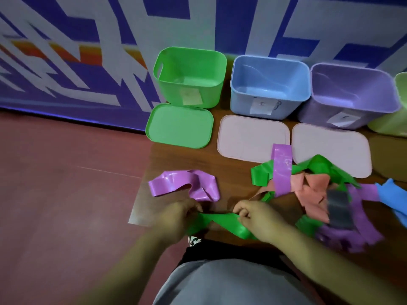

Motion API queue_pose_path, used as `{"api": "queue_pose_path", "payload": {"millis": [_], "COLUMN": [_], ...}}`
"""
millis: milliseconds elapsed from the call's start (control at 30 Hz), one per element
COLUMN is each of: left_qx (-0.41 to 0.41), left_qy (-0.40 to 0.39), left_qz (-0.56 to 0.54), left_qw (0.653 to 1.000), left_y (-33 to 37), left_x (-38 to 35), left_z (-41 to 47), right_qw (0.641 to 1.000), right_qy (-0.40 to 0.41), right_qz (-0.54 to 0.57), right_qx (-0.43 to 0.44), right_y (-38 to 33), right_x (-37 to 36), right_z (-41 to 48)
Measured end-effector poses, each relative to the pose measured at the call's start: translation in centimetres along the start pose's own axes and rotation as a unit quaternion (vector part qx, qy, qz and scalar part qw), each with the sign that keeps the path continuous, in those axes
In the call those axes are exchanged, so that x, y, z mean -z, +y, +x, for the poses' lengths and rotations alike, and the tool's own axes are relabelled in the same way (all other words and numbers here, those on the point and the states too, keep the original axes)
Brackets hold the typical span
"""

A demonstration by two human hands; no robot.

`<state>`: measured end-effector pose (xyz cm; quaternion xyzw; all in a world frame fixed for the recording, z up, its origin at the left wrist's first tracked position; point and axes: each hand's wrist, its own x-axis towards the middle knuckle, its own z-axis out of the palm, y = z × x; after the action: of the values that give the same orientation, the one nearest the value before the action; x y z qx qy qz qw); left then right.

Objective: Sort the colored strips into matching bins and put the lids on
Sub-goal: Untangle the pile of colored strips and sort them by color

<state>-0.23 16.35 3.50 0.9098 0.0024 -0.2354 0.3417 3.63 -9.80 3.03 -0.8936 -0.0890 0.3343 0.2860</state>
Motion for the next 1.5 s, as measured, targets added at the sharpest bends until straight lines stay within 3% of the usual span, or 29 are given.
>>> {"api": "queue_pose_path", "payload": {"millis": [133,233,500,1067,1400,1500], "left_qx": [-0.016,-0.033,-0.041,-0.173,-0.195,-0.189], "left_qy": [-0.039,-0.025,-0.015,-0.036,-0.073,-0.101], "left_qz": [0.031,0.033,0.014,0.031,0.082,0.118], "left_qw": [0.999,0.999,0.999,0.984,0.975,0.970], "left_y": [-0.7,-1.1,-0.2,12.1,18.5,19.4], "left_x": [-0.2,-0.1,1.4,-0.3,-3.3,-4.4], "left_z": [1.8,2.7,4.2,15.2,25.9,27.4], "right_qw": [0.996,0.985,0.979,0.952,0.965,0.962], "right_qy": [0.060,0.124,0.191,0.267,0.181,0.204], "right_qz": [-0.056,-0.118,-0.067,0.043,0.099,0.109], "right_qx": [-0.022,-0.024,-0.029,-0.144,-0.163,-0.143], "right_y": [-1.0,-0.9,-1.6,7.0,10.5,10.8], "right_x": [-1.5,-1.5,0.5,9.6,10.5,10.4], "right_z": [-0.3,-0.8,-0.8,-0.1,3.6,3.7]}}
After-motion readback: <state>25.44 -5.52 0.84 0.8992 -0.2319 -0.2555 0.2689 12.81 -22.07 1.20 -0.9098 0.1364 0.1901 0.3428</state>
